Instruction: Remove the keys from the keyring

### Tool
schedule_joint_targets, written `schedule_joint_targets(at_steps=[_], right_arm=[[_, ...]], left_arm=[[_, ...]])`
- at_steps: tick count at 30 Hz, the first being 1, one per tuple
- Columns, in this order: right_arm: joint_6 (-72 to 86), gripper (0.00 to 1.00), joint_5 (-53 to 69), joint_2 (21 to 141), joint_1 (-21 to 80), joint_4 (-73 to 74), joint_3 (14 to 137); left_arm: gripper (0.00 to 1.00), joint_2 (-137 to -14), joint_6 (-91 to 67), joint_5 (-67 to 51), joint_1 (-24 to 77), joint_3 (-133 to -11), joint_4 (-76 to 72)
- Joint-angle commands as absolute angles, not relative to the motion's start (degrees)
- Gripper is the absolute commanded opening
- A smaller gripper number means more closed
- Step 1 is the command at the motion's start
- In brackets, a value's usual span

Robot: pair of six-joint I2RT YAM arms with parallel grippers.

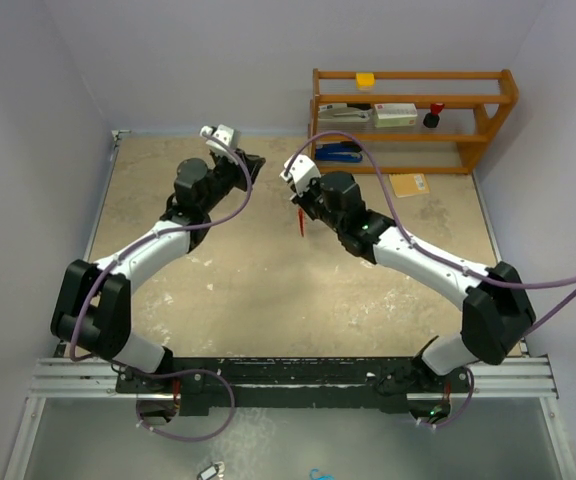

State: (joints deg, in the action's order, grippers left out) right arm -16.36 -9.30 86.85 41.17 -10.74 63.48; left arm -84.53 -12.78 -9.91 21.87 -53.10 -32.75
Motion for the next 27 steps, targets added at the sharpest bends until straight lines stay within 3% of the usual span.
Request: schedule_joint_targets(at_steps=[1,11,15,21,27], right_arm=[[-21.4,0.00,-9.0,81.7,41.4,-16.7,67.3],[-26.9,0.00,-9.5,75.8,41.4,-16.8,66.3],[-27.6,0.00,-9.8,73.7,41.4,-17.4,64.8],[-26.2,0.00,-6.6,72.0,41.4,-15.7,65.2],[-23.8,0.00,-0.7,69.8,41.3,-12.2,65.9]], left_arm=[[0.16,-86.8,-12.4,-25.2,21.7,-59.0,-35.9],[0.29,-85.8,-17.1,-41.3,21.6,-55.0,-49.1],[0.34,-86.9,-25.1,-50.5,21.6,-53.7,-61.2],[0.48,-90.6,-32.5,-51.9,21.6,-54.6,-73.0],[0.53,-94.3,-36.0,-55.7,21.4,-57.4,-81.0]])
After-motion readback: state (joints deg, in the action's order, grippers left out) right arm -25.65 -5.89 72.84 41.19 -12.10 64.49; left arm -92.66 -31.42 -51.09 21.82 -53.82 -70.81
